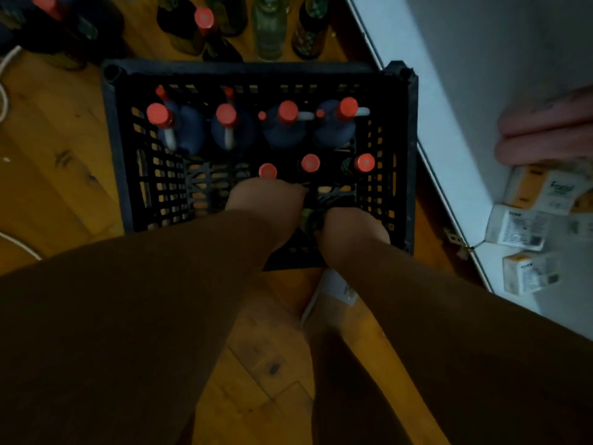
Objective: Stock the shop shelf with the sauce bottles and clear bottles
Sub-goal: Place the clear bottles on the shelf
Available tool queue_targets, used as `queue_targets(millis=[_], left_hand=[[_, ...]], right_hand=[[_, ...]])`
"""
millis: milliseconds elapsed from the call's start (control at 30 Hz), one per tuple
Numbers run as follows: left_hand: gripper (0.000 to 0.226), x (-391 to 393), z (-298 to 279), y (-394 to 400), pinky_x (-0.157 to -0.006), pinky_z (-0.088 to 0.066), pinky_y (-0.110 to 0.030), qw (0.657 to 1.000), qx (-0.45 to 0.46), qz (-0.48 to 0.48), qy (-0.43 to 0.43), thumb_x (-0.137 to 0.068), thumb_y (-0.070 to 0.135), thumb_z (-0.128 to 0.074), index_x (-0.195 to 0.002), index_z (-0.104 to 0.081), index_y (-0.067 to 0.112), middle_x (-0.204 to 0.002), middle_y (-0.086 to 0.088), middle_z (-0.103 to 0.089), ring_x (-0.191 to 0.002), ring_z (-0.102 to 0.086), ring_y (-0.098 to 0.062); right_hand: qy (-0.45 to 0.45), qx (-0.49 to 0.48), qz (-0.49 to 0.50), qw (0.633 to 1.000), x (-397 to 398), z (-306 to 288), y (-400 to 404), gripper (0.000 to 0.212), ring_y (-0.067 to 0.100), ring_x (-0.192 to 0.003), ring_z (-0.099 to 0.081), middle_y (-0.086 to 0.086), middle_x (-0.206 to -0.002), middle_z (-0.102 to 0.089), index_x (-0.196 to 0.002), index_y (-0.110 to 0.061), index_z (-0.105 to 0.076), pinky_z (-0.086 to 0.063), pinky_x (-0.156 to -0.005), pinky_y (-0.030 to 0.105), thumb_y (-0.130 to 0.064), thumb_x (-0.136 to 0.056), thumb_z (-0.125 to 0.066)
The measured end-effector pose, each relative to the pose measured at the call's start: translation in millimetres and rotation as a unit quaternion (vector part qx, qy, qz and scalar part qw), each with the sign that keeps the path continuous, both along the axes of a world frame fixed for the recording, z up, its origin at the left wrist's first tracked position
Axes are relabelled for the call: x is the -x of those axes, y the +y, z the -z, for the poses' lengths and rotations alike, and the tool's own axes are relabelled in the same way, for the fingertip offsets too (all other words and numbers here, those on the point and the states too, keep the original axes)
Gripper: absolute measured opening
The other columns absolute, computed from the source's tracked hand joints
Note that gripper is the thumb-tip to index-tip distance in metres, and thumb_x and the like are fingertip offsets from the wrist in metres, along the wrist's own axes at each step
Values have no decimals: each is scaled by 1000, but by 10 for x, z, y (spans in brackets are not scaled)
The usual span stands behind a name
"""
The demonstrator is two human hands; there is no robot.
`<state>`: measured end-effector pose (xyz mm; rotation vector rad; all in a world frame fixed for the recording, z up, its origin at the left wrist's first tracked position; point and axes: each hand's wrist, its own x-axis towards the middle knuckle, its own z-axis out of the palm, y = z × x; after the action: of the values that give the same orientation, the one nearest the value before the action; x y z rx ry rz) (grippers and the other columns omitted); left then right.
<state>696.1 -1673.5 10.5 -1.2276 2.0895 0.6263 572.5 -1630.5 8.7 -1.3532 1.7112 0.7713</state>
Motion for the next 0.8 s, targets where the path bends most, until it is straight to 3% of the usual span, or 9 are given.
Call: queue_targets(millis=[167, 267, 433, 533, 633, 733, 800], left_hand=[[24, -301, -901, -10, -49, -30, -32, 999, 44, -19, 0, -98, 26, -44, -119, -48, 16, -80, -2, -52, -66, -47, -25], [32, -496, -1799, -11, -55, -40, -33, 997, 60, -37, 24, -100, 32, -40, -130, -46, 20, -90, -5, -61, -76, -57, -27], [36, -830, -3478, -79, -65, -46, -32, 988, 85, -84, 97, -96, 48, -47, -122, -57, 26, -103, -3, -65, -89, -60, -26], [27, -1075, -4381, -201, -59, -42, -30, 971, 138, -121, 156, -93, 50, -53, -105, -60, 27, -82, 3, -59, -75, -54, -20], [26, -1342, -5115, -250, -61, -51, -39, 922, 190, -210, 263, -84, 43, -66, -85, -67, 17, -74, -1, -65, -72, -61, -21], [11, -1583, -5651, -302, -69, -52, -31, 832, 193, -327, 405, -76, 42, -76, -80, -72, 33, -80, 17, -69, -80, -62, -1], [7, -1662, -5925, -354, -70, -50, -29, 797, 234, -326, 452, -78, 40, -76, -78, -71, 35, -82, 17, -67, -81, -61, -1]], right_hand=[[-2, 28, -4, 1000, 38, -875, -27, 19, 33, -104, -60, 14, -115, -62, -113, -8, -60, -47, -75, 37, -17, -99, -50], [-10, 38, -12, 999, 28, -1676, -49, 25, 32, -107, -60, 15, -122, -61, -120, -6, -60, -47, -76, 37, -15, -101, -48], [-15, 135, 9, 991, -19, -3279, -26, 35, 35, -107, -60, 15, -118, -63, -125, -8, -53, -47, -74, 35, -29, -96, -53], [-40, 238, 71, 968, -51, -4132, -27, 35, 32, -97, -62, 11, -102, -67, -113, -13, -59, -38, -65, 30, -37, -88, -61], [-67, 349, 154, 922, -142, -4898, -21, 27, 25, -80, -63, 3, -81, -67, -89, -20, -66, -43, -60, 31, -44, -78, -72], [-120, 471, 214, 848, -311, -5418, -42, 32, 20, -68, -55, 3, -69, -59, -71, -14, -61, -43, -60, 36, -42, -79, -74], [-145, 547, 244, 788, -435, -5651, -83, 37, 18, -69, -51, 4, -71, -53, -67, -9, -55, -38, -60, 35, -39, -82, -71]])
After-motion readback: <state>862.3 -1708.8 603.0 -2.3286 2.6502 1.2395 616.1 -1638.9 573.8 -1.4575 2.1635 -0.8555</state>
